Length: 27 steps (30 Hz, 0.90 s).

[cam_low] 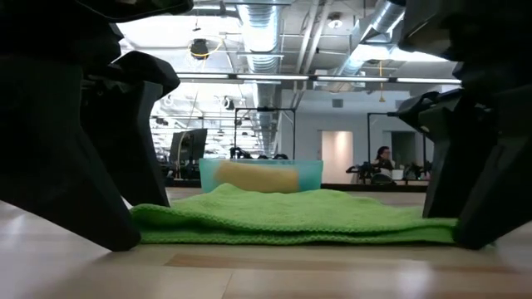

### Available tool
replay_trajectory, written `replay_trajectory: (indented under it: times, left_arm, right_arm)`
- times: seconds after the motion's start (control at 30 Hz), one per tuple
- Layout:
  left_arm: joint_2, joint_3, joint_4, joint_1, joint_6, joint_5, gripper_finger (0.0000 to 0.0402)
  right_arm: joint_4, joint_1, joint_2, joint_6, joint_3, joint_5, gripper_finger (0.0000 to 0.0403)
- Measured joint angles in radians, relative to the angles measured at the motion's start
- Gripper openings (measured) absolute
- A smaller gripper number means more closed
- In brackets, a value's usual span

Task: Roll microfiber towels into tight, uniform cylinder then place into a basket
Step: Fold the green microfiber towel

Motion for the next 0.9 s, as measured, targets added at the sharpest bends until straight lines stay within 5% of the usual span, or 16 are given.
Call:
replay_trajectory:
  times: [0.33,0.6,0.9]
  left_arm:
    - [0.002,0.000,0.013,0.008,0.017,-0.035,0.0128]
    - [0.003,-0.002,0.049,0.015,0.005,-0.004,0.0012]
    - [0.008,0.023,0.094,-0.021,-0.065,0.020,0.0003]
  right_arm:
    - [-0.002,-0.021,-0.001,-0.002,-0.019,0.024,0.0015]
    - [0.025,-0.003,0.002,0.043,-0.022,0.033,0.0040]
    - [0.040,0.073,0.008,0.130,0.013,-0.003,0.0019]
